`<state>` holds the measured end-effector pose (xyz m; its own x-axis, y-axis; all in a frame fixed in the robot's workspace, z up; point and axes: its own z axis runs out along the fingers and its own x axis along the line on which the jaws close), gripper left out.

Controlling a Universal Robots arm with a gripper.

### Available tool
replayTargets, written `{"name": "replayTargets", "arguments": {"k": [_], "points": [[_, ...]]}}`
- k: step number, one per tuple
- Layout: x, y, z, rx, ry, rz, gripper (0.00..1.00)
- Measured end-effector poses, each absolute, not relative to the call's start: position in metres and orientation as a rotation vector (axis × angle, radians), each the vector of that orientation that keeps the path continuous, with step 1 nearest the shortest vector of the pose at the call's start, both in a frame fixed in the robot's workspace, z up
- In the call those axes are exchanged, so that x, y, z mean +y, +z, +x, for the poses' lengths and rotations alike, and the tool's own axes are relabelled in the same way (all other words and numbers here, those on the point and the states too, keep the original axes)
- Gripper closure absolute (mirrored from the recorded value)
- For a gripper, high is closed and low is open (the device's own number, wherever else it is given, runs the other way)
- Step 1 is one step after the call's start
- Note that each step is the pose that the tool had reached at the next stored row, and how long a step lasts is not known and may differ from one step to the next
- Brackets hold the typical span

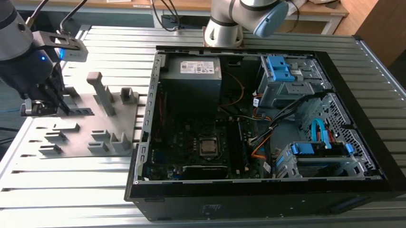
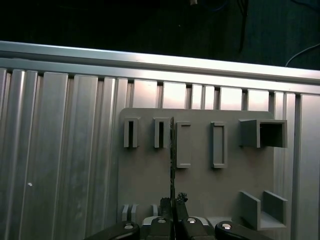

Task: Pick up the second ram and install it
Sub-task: 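Pick up the second ram and move it above second insertion slot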

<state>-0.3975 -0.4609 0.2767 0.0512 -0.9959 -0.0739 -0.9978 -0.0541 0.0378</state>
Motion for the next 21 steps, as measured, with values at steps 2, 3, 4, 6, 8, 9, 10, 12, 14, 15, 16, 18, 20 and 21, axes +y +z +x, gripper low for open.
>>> {"name": "replayTargets", "arguments": {"k": [2,3,4,6,8,9,10,12,14,15,16,18,20,21], "points": [[-0.461,0.279,-0.397,2.144,0.125,-2.260,0.86],[-0.461,0.280,-0.397,2.144,0.125,-2.260,0.86],[-0.461,0.280,-0.398,2.144,0.126,-2.260,0.86],[-0.461,0.282,-0.397,2.143,0.126,-2.259,0.86],[-0.461,0.283,-0.397,2.143,0.127,-2.259,0.86],[-0.461,0.284,-0.397,2.143,0.127,-2.259,0.86],[-0.461,0.285,-0.397,2.143,0.127,-2.259,0.86],[-0.461,0.286,-0.397,2.142,0.128,-2.259,0.86],[-0.461,0.288,-0.397,2.142,0.129,-2.258,0.86],[-0.461,0.289,-0.397,2.142,0.129,-2.258,0.86],[-0.461,0.289,-0.397,2.142,0.129,-2.258,0.86],[-0.461,0.291,-0.398,2.141,0.130,-2.258,0.86],[-0.461,0.293,-0.397,2.141,0.130,-2.257,0.86],[-0.461,0.294,-0.398,2.141,0.131,-2.257,0.86]]}}
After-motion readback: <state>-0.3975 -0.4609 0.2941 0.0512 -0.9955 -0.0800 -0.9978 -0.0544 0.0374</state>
